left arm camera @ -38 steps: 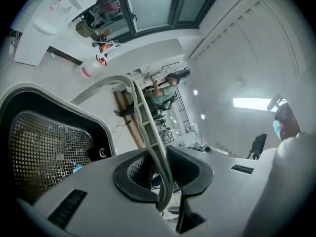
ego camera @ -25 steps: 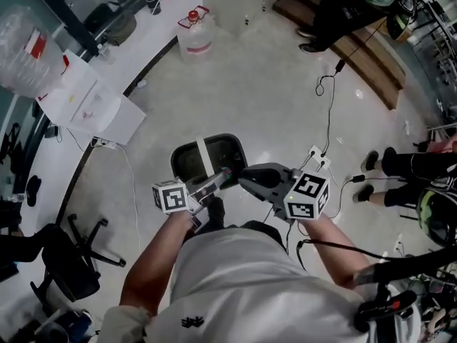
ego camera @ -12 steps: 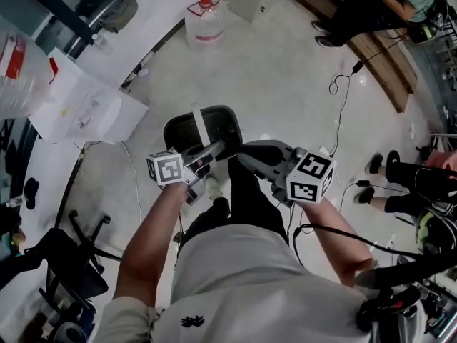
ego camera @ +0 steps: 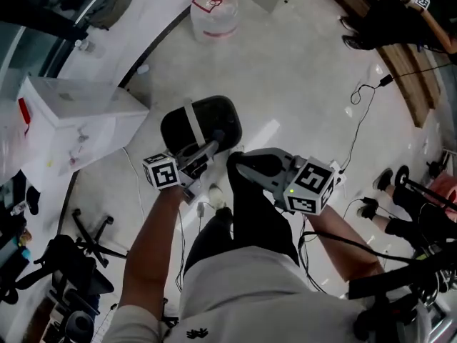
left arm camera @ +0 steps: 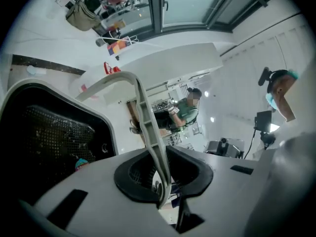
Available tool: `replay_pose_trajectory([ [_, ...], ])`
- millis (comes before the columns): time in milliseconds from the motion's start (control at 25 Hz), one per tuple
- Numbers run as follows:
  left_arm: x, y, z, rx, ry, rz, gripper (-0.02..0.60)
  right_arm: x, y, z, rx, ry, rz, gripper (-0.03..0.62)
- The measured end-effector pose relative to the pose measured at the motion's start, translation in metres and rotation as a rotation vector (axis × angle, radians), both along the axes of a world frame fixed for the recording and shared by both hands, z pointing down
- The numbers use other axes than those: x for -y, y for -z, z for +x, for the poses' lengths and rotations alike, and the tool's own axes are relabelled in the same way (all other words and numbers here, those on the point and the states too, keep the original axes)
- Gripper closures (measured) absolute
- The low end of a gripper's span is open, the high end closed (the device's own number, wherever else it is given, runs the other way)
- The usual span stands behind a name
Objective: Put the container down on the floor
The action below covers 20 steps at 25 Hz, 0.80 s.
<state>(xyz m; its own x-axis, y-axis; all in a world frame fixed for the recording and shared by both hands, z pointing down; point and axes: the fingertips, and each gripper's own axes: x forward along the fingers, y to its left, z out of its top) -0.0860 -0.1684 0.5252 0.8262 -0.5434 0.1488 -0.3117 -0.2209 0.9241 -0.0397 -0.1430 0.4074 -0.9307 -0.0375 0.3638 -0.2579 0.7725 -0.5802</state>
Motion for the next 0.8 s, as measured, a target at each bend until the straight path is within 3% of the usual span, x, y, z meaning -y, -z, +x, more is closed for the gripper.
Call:
replay_pose_trajectory([
  [360, 0.143, -0.141, -0.017, 0.011, 0.003, -0.058, 0.526, 0.115, -0.128, -0.017, -0.088, 0.092, -0.103, 0.576],
  [800, 0.229, -0.287, -0.029, -0.016, 0.027, -0.103, 0.526, 0.174, -0.23, -0.032, -0.104, 0.101, -0.171, 0.576],
])
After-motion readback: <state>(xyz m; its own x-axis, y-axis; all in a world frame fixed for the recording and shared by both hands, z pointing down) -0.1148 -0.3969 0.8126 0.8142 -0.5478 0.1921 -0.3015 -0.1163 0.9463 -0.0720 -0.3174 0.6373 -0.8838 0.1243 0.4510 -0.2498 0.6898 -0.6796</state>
